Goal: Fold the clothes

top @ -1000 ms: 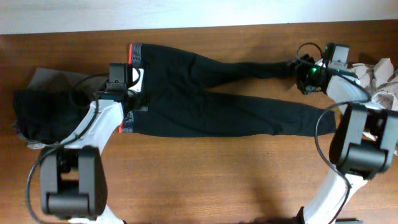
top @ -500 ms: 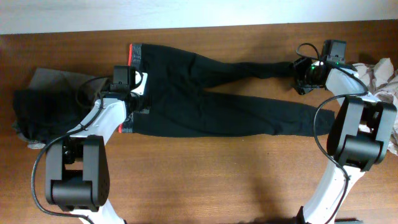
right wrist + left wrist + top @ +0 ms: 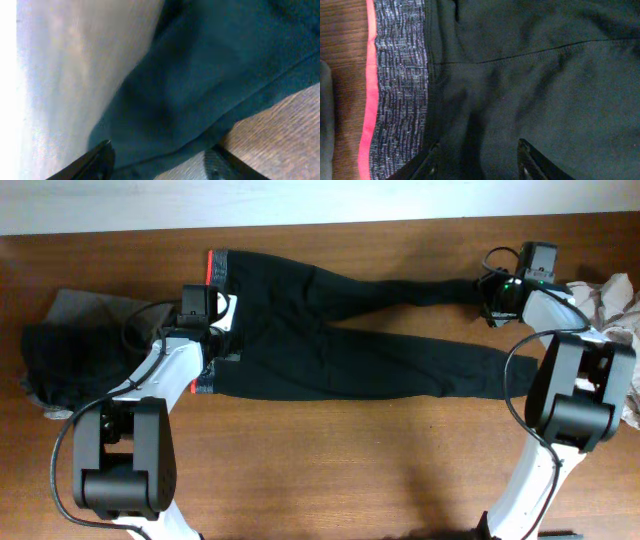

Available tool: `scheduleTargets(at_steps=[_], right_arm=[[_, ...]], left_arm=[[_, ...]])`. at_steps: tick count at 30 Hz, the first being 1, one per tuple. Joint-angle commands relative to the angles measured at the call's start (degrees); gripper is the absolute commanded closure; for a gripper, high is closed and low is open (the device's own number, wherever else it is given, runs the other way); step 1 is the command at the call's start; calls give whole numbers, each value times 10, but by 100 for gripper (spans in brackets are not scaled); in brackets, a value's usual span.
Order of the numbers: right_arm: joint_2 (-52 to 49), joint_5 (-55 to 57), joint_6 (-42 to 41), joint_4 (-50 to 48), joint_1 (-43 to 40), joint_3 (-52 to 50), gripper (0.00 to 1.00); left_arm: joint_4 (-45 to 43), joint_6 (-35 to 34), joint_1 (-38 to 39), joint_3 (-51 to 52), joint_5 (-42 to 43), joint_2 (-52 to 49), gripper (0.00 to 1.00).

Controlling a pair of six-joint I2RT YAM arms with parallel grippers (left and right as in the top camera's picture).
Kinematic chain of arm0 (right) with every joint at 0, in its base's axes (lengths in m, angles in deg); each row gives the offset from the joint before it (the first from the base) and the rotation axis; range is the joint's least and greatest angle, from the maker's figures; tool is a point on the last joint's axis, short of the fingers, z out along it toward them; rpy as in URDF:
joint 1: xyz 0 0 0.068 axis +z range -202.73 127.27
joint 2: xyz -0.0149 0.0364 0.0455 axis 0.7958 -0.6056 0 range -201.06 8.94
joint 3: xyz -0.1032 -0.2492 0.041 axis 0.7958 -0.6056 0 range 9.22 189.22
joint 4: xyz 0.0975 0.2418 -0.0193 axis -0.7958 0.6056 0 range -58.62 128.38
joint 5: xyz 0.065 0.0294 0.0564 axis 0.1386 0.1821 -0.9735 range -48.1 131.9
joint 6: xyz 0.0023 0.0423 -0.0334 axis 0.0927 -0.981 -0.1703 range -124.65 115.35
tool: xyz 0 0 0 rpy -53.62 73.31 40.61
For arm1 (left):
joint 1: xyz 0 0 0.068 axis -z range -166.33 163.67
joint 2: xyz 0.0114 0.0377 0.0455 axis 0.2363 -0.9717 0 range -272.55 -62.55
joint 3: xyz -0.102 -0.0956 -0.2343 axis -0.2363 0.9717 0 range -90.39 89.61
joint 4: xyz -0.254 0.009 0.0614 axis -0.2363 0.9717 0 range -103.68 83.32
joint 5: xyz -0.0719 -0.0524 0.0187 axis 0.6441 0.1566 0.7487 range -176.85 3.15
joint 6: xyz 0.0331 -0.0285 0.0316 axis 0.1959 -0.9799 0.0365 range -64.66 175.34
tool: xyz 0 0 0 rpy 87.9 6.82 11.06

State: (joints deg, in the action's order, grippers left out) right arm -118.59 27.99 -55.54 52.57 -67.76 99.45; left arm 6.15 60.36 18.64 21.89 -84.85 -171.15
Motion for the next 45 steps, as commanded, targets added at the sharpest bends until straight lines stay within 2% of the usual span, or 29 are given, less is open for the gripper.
scheduleTargets(at_steps=[1, 4, 7, 9, 12, 21, 26, 34, 39, 45], right_arm=[[-33, 27, -6, -2, -5, 7, 42], [-42, 33, -4, -2, -5, 7, 50], [-43, 21, 23, -1, -5, 11, 69], [-43, 13, 62, 18, -5, 24, 86], [-40, 18, 113, 90, -5, 59, 96], [-33, 100, 233, 434, -3, 299, 96], [-33, 101, 296, 559, 0, 392, 96], [-33, 105, 325, 640, 6, 399, 96], [-33, 146, 325, 694, 20, 399, 96], [-34, 206, 325, 651, 30, 399, 94]], left_arm=[[-2, 11, 2, -2, 9, -3, 51], [2, 11, 2, -2, 8, -3, 52], [4, 11, 1, -2, 8, -3, 52], [3, 11, 1, -2, 8, -3, 51], [2, 11, 1, -2, 8, -3, 51], [-8, 11, 1, -2, 8, -3, 51], [-14, 11, 1, -2, 8, -3, 51], [-14, 11, 1, -2, 8, -3, 51], [-14, 11, 1, -2, 8, -3, 51], [-14, 11, 1, -2, 8, -3, 51]])
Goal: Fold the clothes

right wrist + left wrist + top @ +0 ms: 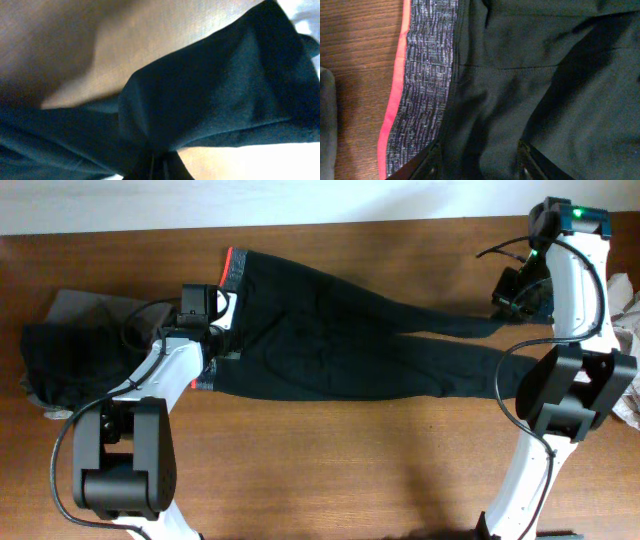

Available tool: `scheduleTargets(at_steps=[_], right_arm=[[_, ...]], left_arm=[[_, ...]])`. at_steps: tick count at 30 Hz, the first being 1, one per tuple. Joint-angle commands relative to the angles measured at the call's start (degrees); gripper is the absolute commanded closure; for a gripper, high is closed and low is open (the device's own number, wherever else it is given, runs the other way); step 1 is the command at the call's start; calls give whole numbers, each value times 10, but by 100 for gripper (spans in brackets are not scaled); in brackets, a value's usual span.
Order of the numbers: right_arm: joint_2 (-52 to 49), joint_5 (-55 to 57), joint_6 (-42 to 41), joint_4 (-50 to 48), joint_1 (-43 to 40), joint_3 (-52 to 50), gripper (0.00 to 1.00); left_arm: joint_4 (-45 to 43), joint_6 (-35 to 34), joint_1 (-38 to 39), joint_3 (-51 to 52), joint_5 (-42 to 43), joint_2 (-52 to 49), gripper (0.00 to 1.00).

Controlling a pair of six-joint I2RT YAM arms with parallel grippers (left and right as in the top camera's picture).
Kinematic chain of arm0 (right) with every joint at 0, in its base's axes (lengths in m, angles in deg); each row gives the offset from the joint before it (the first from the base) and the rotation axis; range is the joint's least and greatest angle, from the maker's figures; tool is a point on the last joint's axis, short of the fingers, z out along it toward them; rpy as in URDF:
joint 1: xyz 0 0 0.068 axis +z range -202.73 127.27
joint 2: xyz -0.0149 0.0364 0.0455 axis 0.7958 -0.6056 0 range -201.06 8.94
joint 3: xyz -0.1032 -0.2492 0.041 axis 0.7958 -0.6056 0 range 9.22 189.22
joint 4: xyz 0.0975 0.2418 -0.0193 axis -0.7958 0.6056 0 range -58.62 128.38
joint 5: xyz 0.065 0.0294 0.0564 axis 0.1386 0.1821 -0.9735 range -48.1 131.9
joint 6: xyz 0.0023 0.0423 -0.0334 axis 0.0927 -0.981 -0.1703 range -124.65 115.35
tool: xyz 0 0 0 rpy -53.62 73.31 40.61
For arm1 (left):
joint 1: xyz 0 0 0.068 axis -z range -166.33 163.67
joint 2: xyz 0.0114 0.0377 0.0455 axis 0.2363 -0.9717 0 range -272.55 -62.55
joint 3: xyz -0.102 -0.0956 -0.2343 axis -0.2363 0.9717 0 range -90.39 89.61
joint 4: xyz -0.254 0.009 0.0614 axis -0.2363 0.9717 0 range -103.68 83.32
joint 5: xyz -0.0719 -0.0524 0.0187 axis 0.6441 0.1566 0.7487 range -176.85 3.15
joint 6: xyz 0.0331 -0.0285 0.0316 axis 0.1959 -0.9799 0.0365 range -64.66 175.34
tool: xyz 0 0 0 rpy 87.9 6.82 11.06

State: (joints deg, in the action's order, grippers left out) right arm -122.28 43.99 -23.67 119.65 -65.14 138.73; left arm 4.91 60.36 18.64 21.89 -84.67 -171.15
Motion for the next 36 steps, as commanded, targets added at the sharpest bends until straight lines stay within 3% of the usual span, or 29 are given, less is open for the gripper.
scheduleTargets(at_steps=[1, 6, 7, 9, 11, 12, 16, 22, 25, 29, 33, 36], right_arm=[[3, 46, 6, -37, 3, 7, 92], [-6, 39, 6, -109, -4, 7, 83], [-14, 19, 6, -129, -8, 7, 74], [-23, -7, 6, -141, -11, 7, 30], [-30, -19, 6, -148, -13, 6, 15], [-32, -24, 6, -150, -14, 6, 12], [-32, -25, 6, -148, -16, 7, 12], [-32, -24, 55, -66, -17, 4, 20], [-32, 42, 42, -53, -15, 4, 20], [-33, -44, 41, -28, -23, -5, 32], [-33, -128, 92, 15, 5, -46, 30], [-33, -138, 152, -26, 50, -60, 34]], left_arm=[[-1, 11, 1, -2, 6, -3, 51], [-1, 11, 1, -2, 6, -3, 51], [-1, 11, 1, -2, 6, -3, 51], [1, 11, 2, -2, 6, -3, 51], [1, 11, 1, -2, 6, -3, 51], [1, 11, 1, -2, 6, -3, 51], [1, 11, 1, -2, 6, -3, 51], [1, 11, 1, -2, 6, -3, 51], [1, 11, 1, -2, 6, -3, 51], [4, 11, 1, -2, 6, -3, 51], [5, 11, 1, -2, 7, -3, 51], [5, 11, 1, -2, 7, -3, 51]])
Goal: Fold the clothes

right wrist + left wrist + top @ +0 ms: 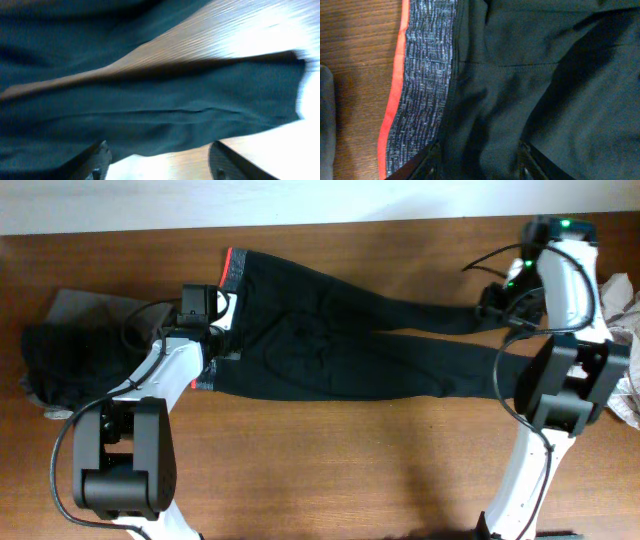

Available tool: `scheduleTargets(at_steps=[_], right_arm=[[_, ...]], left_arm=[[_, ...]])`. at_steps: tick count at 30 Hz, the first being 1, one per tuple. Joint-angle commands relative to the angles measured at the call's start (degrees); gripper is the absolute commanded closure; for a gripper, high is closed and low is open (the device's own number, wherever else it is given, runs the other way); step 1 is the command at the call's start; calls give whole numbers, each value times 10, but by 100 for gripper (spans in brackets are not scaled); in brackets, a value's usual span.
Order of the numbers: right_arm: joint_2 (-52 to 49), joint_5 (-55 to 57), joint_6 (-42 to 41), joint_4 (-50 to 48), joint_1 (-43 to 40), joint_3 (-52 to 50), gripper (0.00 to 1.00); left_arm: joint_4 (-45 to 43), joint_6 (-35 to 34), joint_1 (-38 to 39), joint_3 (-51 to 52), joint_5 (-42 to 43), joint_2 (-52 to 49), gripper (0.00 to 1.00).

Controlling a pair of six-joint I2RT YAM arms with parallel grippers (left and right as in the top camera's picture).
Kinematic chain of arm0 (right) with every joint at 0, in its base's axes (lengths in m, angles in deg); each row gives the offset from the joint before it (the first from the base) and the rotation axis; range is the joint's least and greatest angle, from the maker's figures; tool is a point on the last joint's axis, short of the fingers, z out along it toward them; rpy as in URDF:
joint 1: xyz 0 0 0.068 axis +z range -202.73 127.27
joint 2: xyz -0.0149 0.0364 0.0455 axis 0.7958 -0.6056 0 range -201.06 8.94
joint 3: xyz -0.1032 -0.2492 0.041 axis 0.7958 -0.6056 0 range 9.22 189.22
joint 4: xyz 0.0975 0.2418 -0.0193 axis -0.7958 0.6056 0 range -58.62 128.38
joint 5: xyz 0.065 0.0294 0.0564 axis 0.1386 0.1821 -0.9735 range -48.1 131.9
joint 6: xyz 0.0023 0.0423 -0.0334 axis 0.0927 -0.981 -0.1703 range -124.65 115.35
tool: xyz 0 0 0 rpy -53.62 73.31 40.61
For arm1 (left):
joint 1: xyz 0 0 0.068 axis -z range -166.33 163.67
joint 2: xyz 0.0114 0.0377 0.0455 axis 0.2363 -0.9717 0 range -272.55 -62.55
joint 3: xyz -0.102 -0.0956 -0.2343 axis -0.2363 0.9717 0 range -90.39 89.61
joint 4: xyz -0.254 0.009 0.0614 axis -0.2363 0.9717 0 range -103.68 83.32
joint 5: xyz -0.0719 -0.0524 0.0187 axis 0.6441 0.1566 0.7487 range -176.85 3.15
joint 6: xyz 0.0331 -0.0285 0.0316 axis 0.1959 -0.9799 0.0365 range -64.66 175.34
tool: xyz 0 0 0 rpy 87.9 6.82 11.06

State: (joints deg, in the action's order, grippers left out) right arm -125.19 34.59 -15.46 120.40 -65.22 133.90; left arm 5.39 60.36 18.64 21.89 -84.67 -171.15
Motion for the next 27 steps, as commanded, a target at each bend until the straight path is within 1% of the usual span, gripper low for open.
scheduleTargets(at_steps=[1, 3, 4, 5, 7, 11, 14, 16, 18, 21, 27], right_arm=[[-4, -31, 108, -61, 65, -11, 34], [-4, 5, 196, -111, 89, -11, 34], [-4, 30, 243, -130, 101, -11, 32], [-4, 60, 278, -147, 113, -11, 27], [-4, 94, 314, -165, 128, -12, 21], [-4, 112, 418, -171, 148, -13, 20], [-6, 138, 432, -194, 148, -18, 21], [-10, 159, 433, -201, 147, -18, 24], [-16, 177, 441, -201, 146, -18, 24], [-31, 170, 470, -193, 148, -18, 24], [-50, 169, 484, -178, 158, -24, 24]], left_arm=[[1, 11, 1, -2, 7, -3, 51], [7, 11, 1, -2, 7, -3, 51], [11, 11, 1, -2, 7, -3, 51], [15, 11, 1, -2, 7, -3, 50], [25, 11, 1, -2, 7, -3, 51], [34, 11, 1, -2, 7, -3, 51], [40, 11, 1, -2, 7, -3, 50], [41, 11, 1, -2, 6, -3, 50], [40, 11, 1, -2, 7, -3, 46], [39, 11, 1, -2, 6, -3, 45], [28, 11, 1, -2, 6, -3, 43]])
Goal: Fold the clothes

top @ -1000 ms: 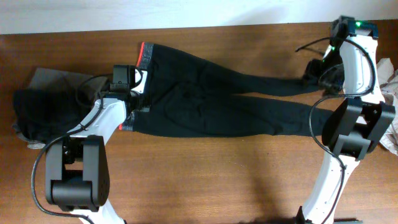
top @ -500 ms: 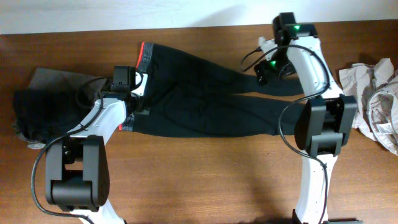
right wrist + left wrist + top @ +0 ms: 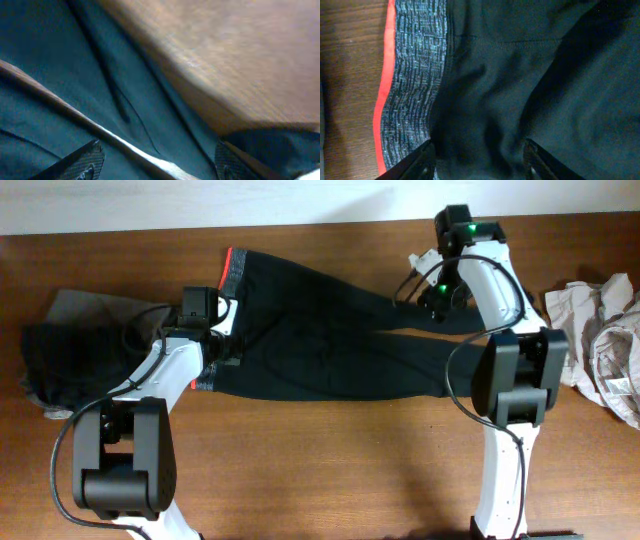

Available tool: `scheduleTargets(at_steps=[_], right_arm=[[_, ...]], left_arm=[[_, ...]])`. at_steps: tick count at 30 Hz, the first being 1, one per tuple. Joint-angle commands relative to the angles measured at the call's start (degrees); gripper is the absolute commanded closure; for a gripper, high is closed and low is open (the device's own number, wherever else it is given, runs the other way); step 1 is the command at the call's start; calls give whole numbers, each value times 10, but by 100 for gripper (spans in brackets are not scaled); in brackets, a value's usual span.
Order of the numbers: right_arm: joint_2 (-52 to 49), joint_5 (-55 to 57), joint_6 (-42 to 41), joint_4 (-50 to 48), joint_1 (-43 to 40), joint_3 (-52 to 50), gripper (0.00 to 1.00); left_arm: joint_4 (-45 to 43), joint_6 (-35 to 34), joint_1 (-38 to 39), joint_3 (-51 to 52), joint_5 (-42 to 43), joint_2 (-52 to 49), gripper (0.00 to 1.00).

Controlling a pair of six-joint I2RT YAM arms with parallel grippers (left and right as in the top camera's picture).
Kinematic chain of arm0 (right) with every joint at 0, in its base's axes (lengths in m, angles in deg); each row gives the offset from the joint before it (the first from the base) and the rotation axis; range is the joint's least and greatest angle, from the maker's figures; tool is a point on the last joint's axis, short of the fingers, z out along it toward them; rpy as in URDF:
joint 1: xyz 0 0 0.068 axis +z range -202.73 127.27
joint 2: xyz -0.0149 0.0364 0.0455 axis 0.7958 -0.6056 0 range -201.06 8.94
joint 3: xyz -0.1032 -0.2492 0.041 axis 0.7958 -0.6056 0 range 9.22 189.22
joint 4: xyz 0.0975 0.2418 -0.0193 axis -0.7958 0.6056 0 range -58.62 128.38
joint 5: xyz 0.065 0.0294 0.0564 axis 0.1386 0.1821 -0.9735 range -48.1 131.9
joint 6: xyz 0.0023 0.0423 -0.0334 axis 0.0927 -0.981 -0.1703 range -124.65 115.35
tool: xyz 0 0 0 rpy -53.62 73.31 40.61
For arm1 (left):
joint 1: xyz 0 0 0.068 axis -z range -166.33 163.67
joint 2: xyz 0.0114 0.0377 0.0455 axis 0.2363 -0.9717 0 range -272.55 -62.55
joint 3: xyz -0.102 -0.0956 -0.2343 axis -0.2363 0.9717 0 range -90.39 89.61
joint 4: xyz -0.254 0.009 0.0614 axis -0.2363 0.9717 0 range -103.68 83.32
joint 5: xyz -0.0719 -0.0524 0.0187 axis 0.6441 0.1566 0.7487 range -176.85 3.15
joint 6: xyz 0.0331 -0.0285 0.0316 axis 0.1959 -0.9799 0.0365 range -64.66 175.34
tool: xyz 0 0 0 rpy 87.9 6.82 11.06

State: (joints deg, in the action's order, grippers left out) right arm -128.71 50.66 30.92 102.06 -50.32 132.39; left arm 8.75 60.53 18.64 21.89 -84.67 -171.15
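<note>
Black trousers (image 3: pixel 320 350) lie flat across the table with the legs pointing right. Their grey waistband with a red edge (image 3: pixel 228 268) is at the left. My left gripper (image 3: pixel 222 340) rests on the seat just inside the waistband (image 3: pixel 415 75). It is open (image 3: pixel 481 162), with dark cloth bunched between the fingers. My right gripper (image 3: pixel 437 298) hangs over the upper leg near its end. It is open (image 3: pixel 160 162), with both legs below it and a thin strip of table between them.
A heap of dark and grey clothes (image 3: pixel 55 350) lies at the left end of the wooden table (image 3: pixel 330 470). Crumpled pale garments (image 3: pixel 600 330) lie at the right end. The table's far edge (image 3: pixel 320 222) runs just behind the trousers.
My right gripper, still open, has moved left from beside the upper leg's cuff to a spot further along that leg. The left gripper stays on the seat by the waistband.
My right gripper stood open at the upper leg's cuff, far right. Then it was shut on the cuff and held it up. Then it was open with the leg lying closer to the lower leg. Now it is further left. The left gripper stayed at the waistband throughout.
</note>
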Motion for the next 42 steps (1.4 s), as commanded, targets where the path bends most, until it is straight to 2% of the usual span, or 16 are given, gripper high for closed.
scheduleTargets(at_steps=[1, 5, 8, 10, 11, 13, 17, 22, 24, 27, 29, 32, 35, 38, 42], right_arm=[[-15, 7, 28, 7, 12, -12, 24], [-15, 7, 36, -11, 17, -34, 24], [-15, 8, 32, -61, 17, -70, 22], [-15, 10, 26, -94, 17, -97, 25], [-15, 10, 15, -103, 17, -103, 28], [-15, 10, -9, -114, 16, -107, 50], [-13, 9, -49, -98, 17, -96, 79], [12, 0, -49, 9, 17, -57, 86], [23, -24, -24, 65, 17, -30, 86], [32, -40, 9, 119, 17, 14, 74], [33, -40, 23, 125, 17, 34, 63], [33, -40, 56, 96, 17, 45, 42], [32, -39, 84, 25, 16, 45, 40], [31, -45, 75, -42, 14, 45, 39], [31, -153, 29, -43, 21, 45, 28]], left_arm=[[-8, 9, 1, -2, 6, -3, 43], [-21, 9, 1, -2, 6, -3, 41], [-29, 9, 1, -2, 6, -3, 41], [-29, 7, 1, -2, 6, -3, 40], [-29, 6, 1, -2, 6, -3, 41], [-29, 4, 1, -2, 6, -3, 40], [-28, 2, 1, -2, 6, -3, 40], [-26, 0, 1, -2, 6, -3, 40], [-27, 0, 1, -2, 6, -3, 40], [-27, 0, 1, -2, 6, -3, 40], [-27, 0, 1, -2, 6, -3, 40], [-26, 0, 1, -2, 7, -3, 40], [-25, -11, 1, -2, 7, -3, 40], [-20, -20, 1, -2, 7, -3, 40], [-6, -19, 1, -2, 6, -3, 40]])
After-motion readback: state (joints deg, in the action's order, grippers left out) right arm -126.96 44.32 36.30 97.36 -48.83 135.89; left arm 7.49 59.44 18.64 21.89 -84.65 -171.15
